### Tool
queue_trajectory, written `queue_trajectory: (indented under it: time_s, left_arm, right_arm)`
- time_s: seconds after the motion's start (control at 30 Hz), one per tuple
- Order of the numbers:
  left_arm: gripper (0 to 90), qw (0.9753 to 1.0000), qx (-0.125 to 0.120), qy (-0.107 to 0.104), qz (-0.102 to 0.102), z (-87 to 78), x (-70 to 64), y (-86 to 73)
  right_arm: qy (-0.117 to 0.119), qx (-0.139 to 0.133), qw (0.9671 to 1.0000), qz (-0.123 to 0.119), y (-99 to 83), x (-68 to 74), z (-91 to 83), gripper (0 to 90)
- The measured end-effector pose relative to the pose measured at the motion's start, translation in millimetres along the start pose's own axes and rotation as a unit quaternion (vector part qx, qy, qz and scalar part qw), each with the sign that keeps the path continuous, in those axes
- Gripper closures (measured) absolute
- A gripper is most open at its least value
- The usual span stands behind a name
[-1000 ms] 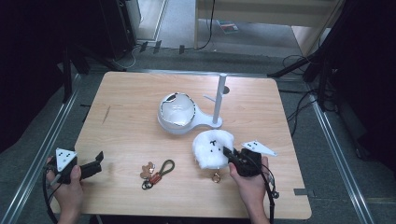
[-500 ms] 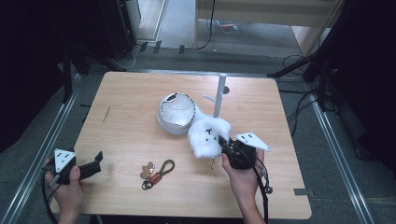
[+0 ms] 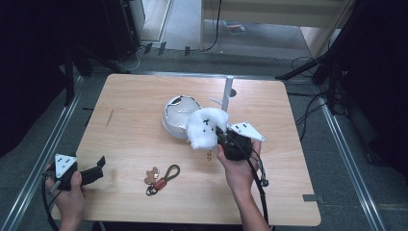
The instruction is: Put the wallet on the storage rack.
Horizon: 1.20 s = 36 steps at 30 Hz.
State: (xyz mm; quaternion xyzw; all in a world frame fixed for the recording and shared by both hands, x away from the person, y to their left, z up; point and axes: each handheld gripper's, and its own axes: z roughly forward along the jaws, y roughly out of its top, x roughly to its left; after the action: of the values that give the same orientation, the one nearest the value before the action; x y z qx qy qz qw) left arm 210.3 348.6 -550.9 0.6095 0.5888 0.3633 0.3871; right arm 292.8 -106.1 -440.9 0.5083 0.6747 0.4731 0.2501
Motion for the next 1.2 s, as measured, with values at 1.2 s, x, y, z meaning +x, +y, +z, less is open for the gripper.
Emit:
queue_trajectory:
  time_s: [1.2]
  left_arm:
    - [0.0, 0.9999, 0.009, -0.007, -0.004, 2.1, 0.9, 1.0]
  right_arm:
    - [-0.096, 0.029, 0.9896, -0.102, 21.4, 50.4, 95.4, 76.5]
